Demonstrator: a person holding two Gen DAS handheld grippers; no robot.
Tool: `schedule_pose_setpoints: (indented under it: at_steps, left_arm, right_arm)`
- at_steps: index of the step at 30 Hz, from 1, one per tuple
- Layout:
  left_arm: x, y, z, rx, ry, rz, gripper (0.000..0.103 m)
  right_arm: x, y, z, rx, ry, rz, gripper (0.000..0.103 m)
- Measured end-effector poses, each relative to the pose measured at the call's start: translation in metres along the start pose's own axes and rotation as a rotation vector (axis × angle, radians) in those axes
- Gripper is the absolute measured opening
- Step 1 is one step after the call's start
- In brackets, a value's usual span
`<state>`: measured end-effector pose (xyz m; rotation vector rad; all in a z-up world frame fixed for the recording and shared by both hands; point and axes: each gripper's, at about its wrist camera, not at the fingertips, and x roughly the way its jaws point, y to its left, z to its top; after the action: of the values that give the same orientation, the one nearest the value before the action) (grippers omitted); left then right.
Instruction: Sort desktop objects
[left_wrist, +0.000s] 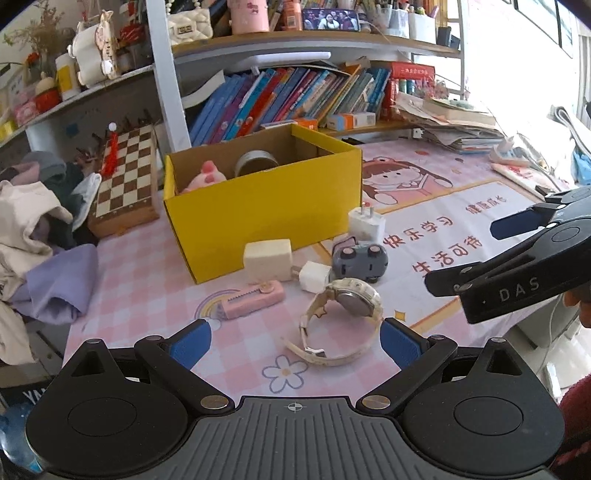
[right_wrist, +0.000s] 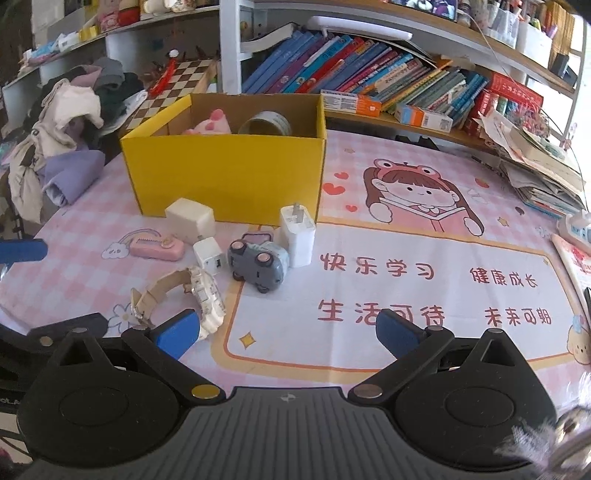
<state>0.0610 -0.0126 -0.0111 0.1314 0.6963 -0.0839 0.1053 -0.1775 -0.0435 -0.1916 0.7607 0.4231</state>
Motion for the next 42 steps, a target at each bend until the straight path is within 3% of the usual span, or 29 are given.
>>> schedule_pose_setpoints:
  at_steps: [11,17,26,32,34,42]
  left_arm:
    - [0.004,0.006,0.005,-0.019,0.01,0.011,0.1]
    - [0.016,-0.011,0.009,0.066,0.022,-0.02,0.099]
    - [0.039,-0.006,0.014,0.016,0.053,-0.072,0.099]
    - [0.056,-0.013,0.017,0.049,0.092,-0.107,0.099]
    - [0.061,-0.016,0.018,0.06,0.103,-0.112,0.099]
    - [0.08,-0.021,0.022,0.071,0.136,-0.134,0.099]
  right_arm:
    - [0.008,0.006,0.015,-0.069,0.012,0.0,0.103]
    - [0.012,0.018,0.02,-0.173,0.012,0.026,0.103]
    - [0.035,0.005,0.031,-0.145,0.031,0.07,0.102]
    - [0.049,-0.004,0.037,-0.128,0.059,0.101,0.094]
    - [0.052,-0.004,0.039,-0.143,0.065,0.112,0.086]
    - [0.069,-0.006,0.048,-0.19,0.096,0.155,0.081]
